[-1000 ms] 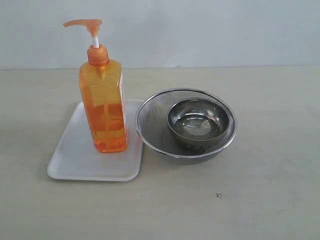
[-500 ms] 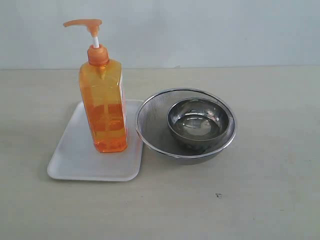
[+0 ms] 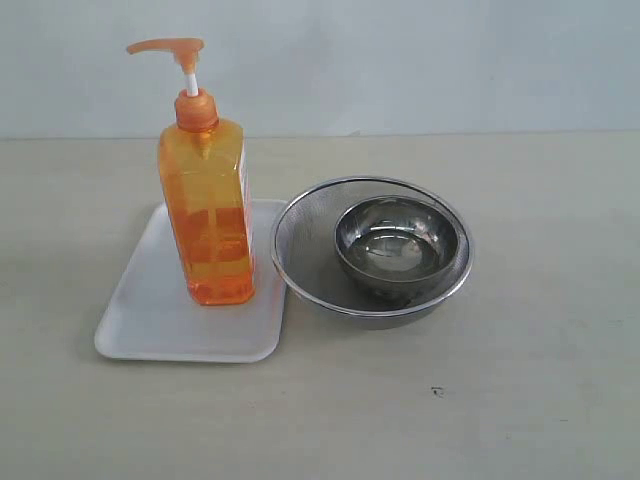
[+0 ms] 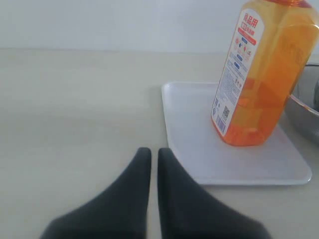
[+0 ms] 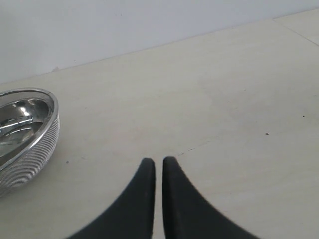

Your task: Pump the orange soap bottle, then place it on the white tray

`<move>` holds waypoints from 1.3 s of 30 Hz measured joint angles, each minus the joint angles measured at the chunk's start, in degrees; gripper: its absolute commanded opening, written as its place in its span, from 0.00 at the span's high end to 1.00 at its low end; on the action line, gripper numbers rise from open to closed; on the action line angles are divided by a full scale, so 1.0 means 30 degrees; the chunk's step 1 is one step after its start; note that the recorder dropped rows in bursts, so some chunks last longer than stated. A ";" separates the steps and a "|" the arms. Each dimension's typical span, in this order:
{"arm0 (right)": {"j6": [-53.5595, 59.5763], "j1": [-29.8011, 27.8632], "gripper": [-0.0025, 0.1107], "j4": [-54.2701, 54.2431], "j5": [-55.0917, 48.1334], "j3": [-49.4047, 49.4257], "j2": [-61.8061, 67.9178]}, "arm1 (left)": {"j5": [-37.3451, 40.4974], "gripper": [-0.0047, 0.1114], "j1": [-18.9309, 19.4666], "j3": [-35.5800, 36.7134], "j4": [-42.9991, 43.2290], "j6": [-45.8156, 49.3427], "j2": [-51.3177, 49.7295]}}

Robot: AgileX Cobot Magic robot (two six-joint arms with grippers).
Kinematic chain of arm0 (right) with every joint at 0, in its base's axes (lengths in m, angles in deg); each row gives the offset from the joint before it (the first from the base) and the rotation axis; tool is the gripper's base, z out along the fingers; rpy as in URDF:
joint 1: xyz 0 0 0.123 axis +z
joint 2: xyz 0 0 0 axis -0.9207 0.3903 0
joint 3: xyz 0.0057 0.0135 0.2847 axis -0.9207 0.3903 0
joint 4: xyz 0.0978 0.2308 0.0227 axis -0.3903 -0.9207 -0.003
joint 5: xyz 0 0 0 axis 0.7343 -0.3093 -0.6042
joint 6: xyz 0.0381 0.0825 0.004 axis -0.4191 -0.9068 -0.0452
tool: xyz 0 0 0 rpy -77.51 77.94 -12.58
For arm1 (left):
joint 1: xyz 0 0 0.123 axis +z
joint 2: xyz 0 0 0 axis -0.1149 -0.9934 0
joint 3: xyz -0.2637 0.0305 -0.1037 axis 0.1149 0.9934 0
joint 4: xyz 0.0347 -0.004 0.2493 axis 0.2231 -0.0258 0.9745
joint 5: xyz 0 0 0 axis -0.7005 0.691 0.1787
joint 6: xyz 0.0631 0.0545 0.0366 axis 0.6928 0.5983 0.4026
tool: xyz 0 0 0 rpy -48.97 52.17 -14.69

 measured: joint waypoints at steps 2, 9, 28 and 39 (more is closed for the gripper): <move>-0.0082 0.0000 0.97 0.0000 0.0000 0.0000 0.0000 | 0.0000 0.92 0.0000 0.0000 0.0000 0.0000 0.0000; -0.0271 0.0000 0.97 0.0000 0.0000 0.0000 0.0000 | 0.0000 0.92 0.0000 0.0000 0.0000 0.0000 0.0000; -0.0271 0.0000 0.97 0.0000 0.0000 0.0000 0.0000 | 0.0000 0.92 0.0000 0.0000 0.0000 0.0000 0.0000; -0.0271 0.0000 0.97 0.0000 0.0000 0.0000 0.0000 | 0.0000 0.92 0.0000 0.0000 0.0000 0.0000 0.0000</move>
